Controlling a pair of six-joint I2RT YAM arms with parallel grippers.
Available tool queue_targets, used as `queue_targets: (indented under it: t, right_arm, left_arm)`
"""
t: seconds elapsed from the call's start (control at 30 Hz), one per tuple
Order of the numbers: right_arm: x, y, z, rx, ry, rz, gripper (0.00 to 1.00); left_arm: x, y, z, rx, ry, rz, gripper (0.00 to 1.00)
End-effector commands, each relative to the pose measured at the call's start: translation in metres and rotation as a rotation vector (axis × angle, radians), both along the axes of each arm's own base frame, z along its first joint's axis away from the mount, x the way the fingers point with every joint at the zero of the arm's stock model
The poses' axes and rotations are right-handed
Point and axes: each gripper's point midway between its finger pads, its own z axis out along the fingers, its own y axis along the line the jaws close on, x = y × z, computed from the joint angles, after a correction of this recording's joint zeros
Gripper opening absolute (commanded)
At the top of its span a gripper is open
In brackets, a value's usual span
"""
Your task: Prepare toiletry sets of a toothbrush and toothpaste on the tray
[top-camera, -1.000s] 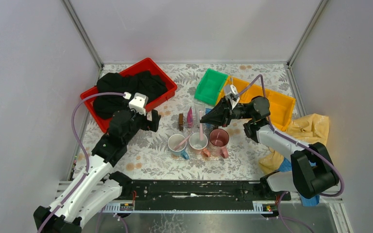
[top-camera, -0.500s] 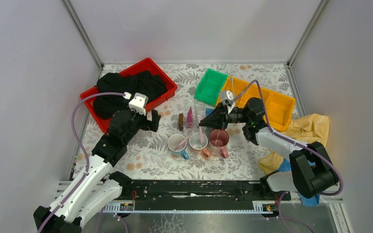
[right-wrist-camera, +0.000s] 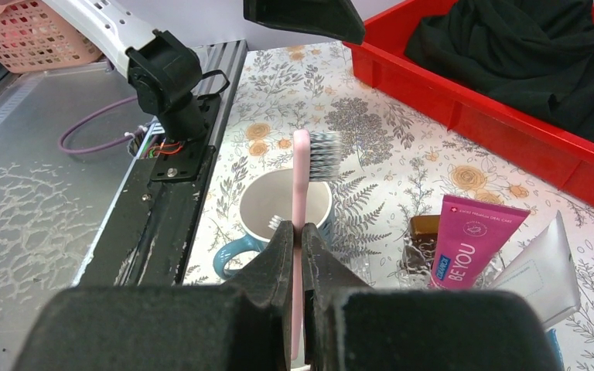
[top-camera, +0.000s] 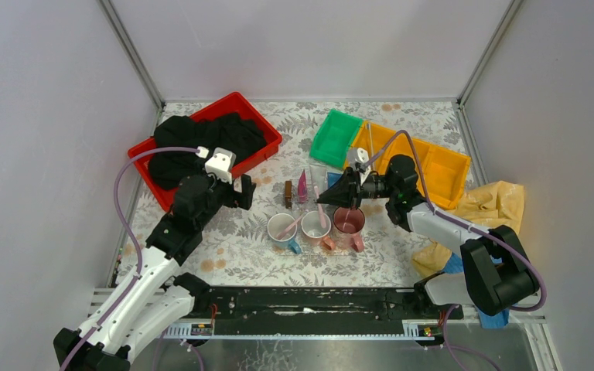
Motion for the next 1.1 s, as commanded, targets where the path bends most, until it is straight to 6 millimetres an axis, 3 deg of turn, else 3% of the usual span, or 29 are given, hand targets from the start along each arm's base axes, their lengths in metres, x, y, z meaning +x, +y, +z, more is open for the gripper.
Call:
queue_targets:
  t: [0.0,0.83,1.07]
  right_arm:
    - [0.001,0.003,0.0,0.001,-0.048,0.001,0.02]
    - [0.003,-0.001,-0.023,-0.071,-0.055,-0.004,0.09]
    - [0.003,-0.002,-0.024,-0.094,-0.064,0.007,0.19]
  left_arm:
    - [0.005,-0.001,0.01,-0.011,-0.053,-0.005,1.0]
    - [0.005,-0.001,0.01,-0.01,-0.05,-0.008,1.0]
    - [0.004,-0.001,0.01,-0.012,-0.053,-0.009,1.0]
